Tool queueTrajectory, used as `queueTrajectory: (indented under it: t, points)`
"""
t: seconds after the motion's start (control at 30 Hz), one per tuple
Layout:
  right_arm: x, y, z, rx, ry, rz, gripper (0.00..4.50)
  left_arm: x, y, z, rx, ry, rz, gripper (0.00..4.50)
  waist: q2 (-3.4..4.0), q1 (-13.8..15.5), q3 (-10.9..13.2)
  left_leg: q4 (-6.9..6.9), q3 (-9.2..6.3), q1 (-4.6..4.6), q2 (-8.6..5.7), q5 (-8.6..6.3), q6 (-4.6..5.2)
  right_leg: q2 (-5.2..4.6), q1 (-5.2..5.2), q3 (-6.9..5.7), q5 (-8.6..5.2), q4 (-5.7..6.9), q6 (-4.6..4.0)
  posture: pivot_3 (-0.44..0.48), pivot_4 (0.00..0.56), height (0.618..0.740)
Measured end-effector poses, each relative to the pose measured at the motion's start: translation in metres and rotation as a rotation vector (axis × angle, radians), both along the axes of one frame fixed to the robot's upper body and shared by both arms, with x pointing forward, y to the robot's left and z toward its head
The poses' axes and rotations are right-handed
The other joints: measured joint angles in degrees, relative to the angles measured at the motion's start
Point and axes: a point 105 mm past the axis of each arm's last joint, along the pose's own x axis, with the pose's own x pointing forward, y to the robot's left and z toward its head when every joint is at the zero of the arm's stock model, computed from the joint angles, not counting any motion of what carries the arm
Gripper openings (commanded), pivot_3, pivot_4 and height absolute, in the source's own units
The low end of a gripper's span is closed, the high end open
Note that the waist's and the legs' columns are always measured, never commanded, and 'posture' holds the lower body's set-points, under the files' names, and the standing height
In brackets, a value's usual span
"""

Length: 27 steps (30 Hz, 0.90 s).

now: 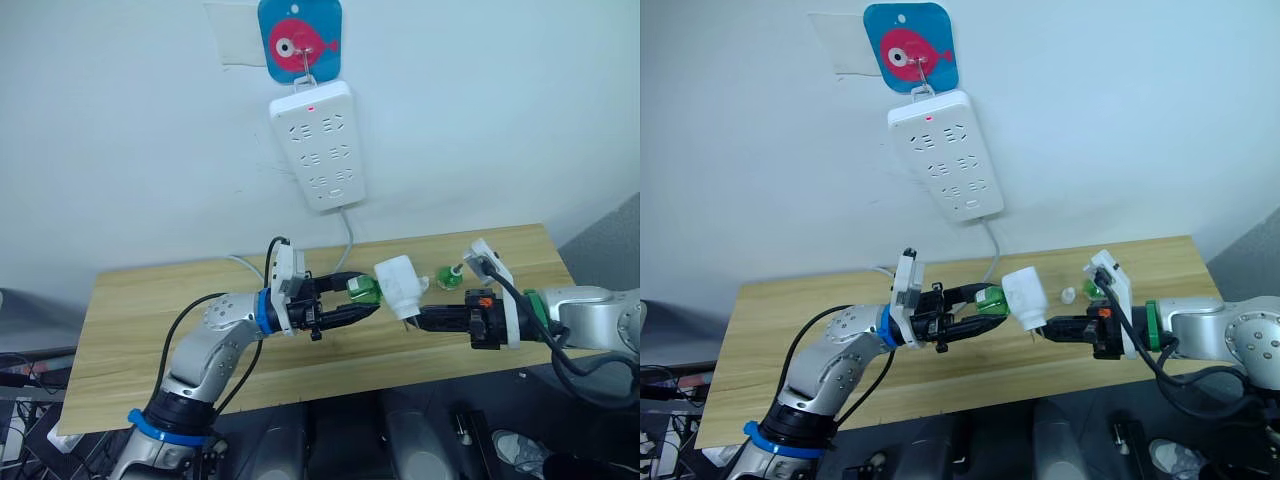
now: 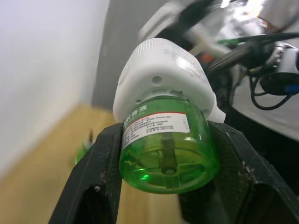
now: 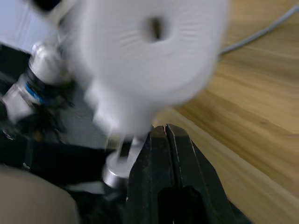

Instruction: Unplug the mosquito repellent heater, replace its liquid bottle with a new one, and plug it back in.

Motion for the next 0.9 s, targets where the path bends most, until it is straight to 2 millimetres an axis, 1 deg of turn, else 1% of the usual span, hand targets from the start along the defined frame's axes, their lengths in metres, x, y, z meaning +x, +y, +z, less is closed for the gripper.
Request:
queueTrajectory:
  t: [0.07, 0.13, 0.2, 0.23, 0.3, 0.33, 0.37, 0.43, 0.47, 0.57, 0.67, 0.73, 0.8, 0.9]
  points:
    - [0.006, -0.009, 0.002, -0.03, -0.103, 0.0, 0.54, 0.0, 0.007, -0.003, -0.002, 0.14, 0.0, 2.24, 0.0, 0.0, 0.0, 0.01, 0.0, 0.01, -0.03, 0.0, 0.0, 0.0, 0.01, 0.0, 0.0, 0.0, 0.0, -0.165, 0.302, 0.74]
    - [0.008, -0.013, 0.003, -0.046, -0.179, 0.023, 1.14, 0.0, 0.01, -0.001, -0.009, 0.235, -0.017, 2.24, 0.0, 0.0, 0.0, 0.01, 0.01, 0.01, -0.04, 0.0, 0.0, -0.02, 0.01, 0.01, 0.0, 0.03, 0.0, -0.167, 0.302, 0.74]
    - [0.008, -0.021, 0.003, -0.094, -0.293, 0.076, 1.85, -0.001, 0.014, 0.004, -0.039, 0.369, -0.049, 2.24, 0.0, 0.2, 0.0, 0.01, -0.02, 0.02, -0.05, 0.0, -0.01, -0.01, 0.01, -0.02, -0.01, 0.04, 0.01, -0.167, 0.302, 0.74]
    - [0.008, -0.022, 0.004, -0.11, -0.335, 0.099, 2.18, -0.001, 0.016, 0.006, -0.045, 0.406, -0.054, 2.24, -0.01, 0.1, 0.0, 0.03, 0.01, 0.02, -0.04, 0.0, -0.01, -0.01, 0.0, -0.01, -0.01, 0.04, 0.01, -0.174, 0.298, 0.74]
    - [0.007, -0.025, 0.005, -0.156, -0.506, 0.183, 2.88, -0.003, 0.02, 0.01, -0.067, 0.518, -0.099, 2.24, -0.01, 0.1, 0.0, 0.02, 0.03, 0.08, -0.05, 0.01, -0.02, -0.02, 0.04, 0.01, -0.01, 0.06, 0.01, -0.178, 0.295, 0.74]
    - [0.008, -0.026, 0.005, -0.172, -0.58, 0.214, 3.24, -0.005, 0.021, 0.01, -0.072, 0.564, -0.122, 2.24, -0.01, 0.1, 0.0, 0.02, 0.07, 0.11, -0.06, 0.01, -0.02, -0.02, 0.04, 0.03, -0.01, 0.1, 0.01, -0.179, 0.292, 0.74]
    - [0.01, -0.026, 0.006, -0.186, -0.692, 0.25, 3.62, -0.008, 0.023, 0.01, -0.078, 0.625, -0.157, 2.24, -0.02, 0.0, 0.0, 0.02, 0.08, 0.15, -0.07, 0.01, -0.03, -0.02, 0.04, 0.05, -0.01, 0.17, 0.02, -0.179, 0.292, 0.74]
    - [0.012, -0.023, 0.005, -0.192, -0.813, 0.29, 4.27, -0.012, 0.024, 0.01, -0.078, 0.696, -0.201, 2.24, -0.02, 0.0, 0.0, 0.03, 0.14, 0.2, -0.1, 0.02, -0.04, -0.04, 0.01, 0.12, -0.04, 0.33, 0.03, -0.183, 0.288, 0.74]
    - [0.013, -0.019, 0.005, -0.189, -0.876, 0.317, 4.46, -0.015, 0.024, 0.012, -0.077, 0.723, -0.228, 2.24, -0.02, 0.0, 0.0, 0.03, 0.13, 0.23, -0.1, 0.03, -0.07, -0.06, 0.01, 0.14, -0.04, 0.35, 0.02, -0.183, 0.288, 0.74]
    - [0.012, -0.007, 0.013, -0.172, -1.029, 0.385, 4.46, -0.021, 0.023, 0.014, -0.067, 0.762, -0.273, 2.24, -0.02, 0.0, 0.0, 0.01, 0.15, 0.34, -0.09, 0.09, -0.17, -0.09, 0.04, 0.19, -0.05, 0.4, -0.01, -0.184, 0.283, 0.74]
    - [0.008, 0.004, 0.018, -0.151, -1.146, 0.441, 4.46, -0.025, 0.022, 0.013, -0.054, 0.789, -0.293, 2.24, -0.02, 0.0, 0.0, -0.01, 0.13, 0.35, -0.09, 0.18, -0.33, -0.12, 0.04, 0.19, -0.05, 0.4, -0.02, -0.184, 0.28, 0.74]
    - [0.004, 0.01, 0.017, -0.141, -1.191, 0.477, 4.46, -0.027, 0.022, 0.014, -0.054, 0.802, -0.313, 2.24, -0.02, 0.0, 0.0, -0.01, 0.13, 0.35, -0.09, 0.18, -0.34, -0.14, 0.04, 0.2, -0.05, 0.4, -0.03, -0.184, 0.28, 0.74]
    - [-0.003, 0.017, 0.014, -0.138, -1.239, 0.551, 4.46, -0.029, 0.021, 0.014, -0.054, 0.813, -0.325, 2.24, -0.02, 0.1, 0.0, 0.0, 0.13, 0.36, -0.11, 0.19, -0.36, -0.15, 0.05, 0.2, -0.05, 0.41, -0.03, -0.184, 0.28, 0.74]
    - [-0.01, 0.022, 0.011, -0.122, -1.268, 0.617, 4.46, -0.03, 0.02, 0.015, -0.055, 0.818, -0.331, 2.24, -0.02, 0.1, 0.0, 0.0, 0.12, 0.39, -0.12, 0.2, -0.36, -0.2, 0.09, 0.19, -0.05, 0.41, -0.03, -0.184, 0.28, 0.74]
